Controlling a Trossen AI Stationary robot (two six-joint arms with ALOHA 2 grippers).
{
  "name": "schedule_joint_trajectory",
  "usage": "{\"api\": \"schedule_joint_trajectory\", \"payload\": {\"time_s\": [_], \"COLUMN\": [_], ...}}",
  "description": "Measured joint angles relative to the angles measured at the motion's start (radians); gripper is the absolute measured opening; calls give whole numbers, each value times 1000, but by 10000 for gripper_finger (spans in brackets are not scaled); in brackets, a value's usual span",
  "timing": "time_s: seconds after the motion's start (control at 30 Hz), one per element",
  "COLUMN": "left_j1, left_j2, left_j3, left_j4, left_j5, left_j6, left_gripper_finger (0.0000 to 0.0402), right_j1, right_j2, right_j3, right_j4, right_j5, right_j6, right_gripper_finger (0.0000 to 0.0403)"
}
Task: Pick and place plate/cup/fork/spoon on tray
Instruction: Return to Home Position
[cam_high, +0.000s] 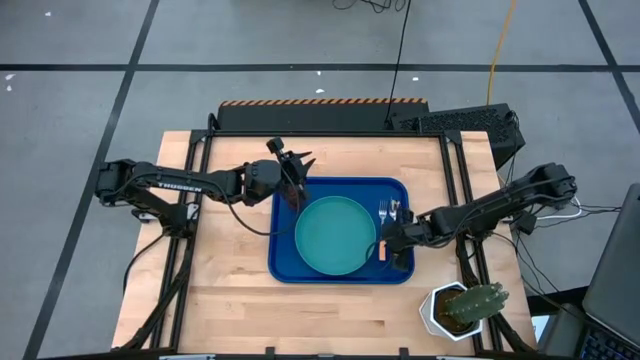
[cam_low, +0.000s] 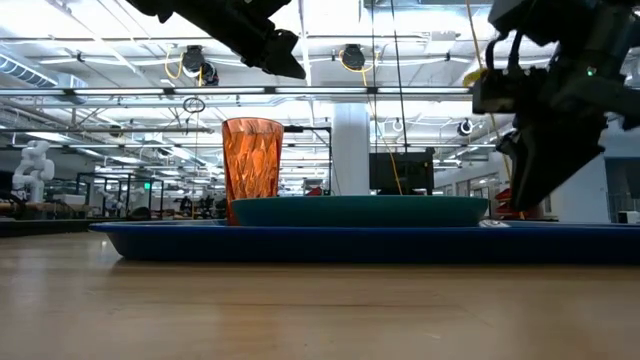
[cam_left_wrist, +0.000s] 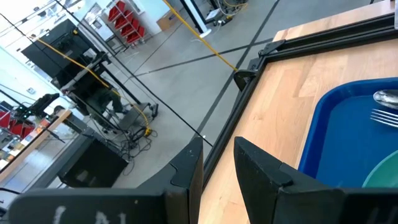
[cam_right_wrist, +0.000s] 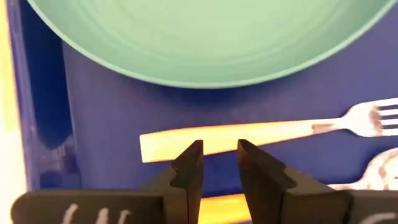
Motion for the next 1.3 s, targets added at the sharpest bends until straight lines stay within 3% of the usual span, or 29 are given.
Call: {"api": "schedule_joint_trajectory", "payload": {"time_s": [0.3, 0.53, 0.6, 0.67, 0.73, 0.8, 1.07, 1.3], "left_j1": [-13, -36, -40, -45, -47, -47, -118, -231], "left_j2": [0, 0, -4, -31, -74, -140, -430, -631], "left_j3": [0, 0, 0, 0, 0, 0, -41, -354], "left_j4": [8, 11, 7, -19, -38, -113, -405, -168], "left_j5": [0, 9, 73, 199, 311, 357, 369, 309], "left_j6": [7, -2, -47, -88, -119, -169, -355, -393], "left_gripper_finger": [94, 94, 94, 94, 94, 94, 91, 37], "right_j1": [0, 0, 0, 1, 2, 2, 11, 17], "right_j2": [-139, -271, -324, -390, -465, -544, -820, -961], "right_j3": [41, 42, 42, 42, 42, 42, 23, -139], "right_j4": [-261, -289, -289, -285, -275, -246, -188, -8], "right_j5": [33, 145, 154, 153, 155, 164, 182, 173], "right_j6": [23, -11, -15, -30, -57, -92, -137, -217], "right_gripper_finger": [89, 89, 89, 89, 89, 89, 89, 89]}}
